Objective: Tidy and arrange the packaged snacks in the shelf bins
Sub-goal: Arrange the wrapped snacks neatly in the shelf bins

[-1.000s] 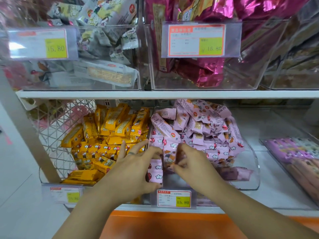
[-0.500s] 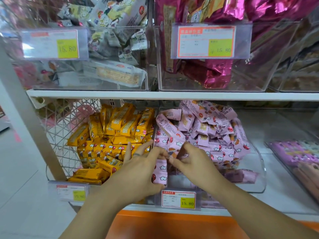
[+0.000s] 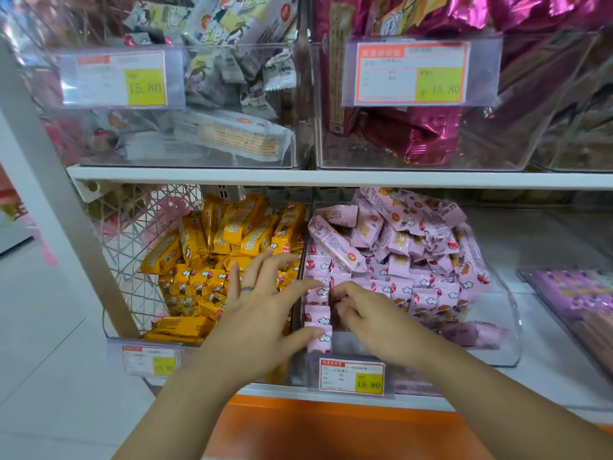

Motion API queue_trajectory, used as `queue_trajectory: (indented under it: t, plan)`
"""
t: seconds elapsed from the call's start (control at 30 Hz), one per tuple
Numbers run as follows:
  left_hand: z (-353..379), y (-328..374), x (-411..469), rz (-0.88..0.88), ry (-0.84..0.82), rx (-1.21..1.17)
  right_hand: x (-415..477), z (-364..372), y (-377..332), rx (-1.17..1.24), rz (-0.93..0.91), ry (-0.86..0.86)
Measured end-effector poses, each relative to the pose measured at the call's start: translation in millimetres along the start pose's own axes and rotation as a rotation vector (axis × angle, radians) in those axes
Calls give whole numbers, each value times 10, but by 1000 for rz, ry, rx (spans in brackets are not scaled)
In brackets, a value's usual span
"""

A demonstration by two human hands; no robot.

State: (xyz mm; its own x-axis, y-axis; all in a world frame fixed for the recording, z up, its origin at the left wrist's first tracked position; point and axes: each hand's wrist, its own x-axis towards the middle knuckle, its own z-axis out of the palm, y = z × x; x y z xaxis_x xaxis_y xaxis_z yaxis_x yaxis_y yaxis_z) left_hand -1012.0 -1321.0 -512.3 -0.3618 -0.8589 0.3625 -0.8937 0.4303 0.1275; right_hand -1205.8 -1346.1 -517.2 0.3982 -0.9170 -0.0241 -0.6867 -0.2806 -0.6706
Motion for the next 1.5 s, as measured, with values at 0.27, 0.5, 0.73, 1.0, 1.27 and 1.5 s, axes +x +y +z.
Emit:
queue_trajectory:
  t: [0.27,0.5,0.73,1.0,1.27,1.5]
  plan:
    - [73,66,42,1,34,200,7,-13,-6,14,74,-161]
    - [128,77,71,15,15,273,-3,-142,14,61,51,-158]
    - [9,187,106,60,118,255,-392,-558,33,-89,-6,48]
    - [-53,620,229,217,86,111,-982,-1193,398,-406,203,122]
    - [152,1049,499,60,-422,-224,-1007,-1064,607,-599,135,163]
    - [272,1147,588,-95,-444,-556,-1098,-1074,679,-480,78,314]
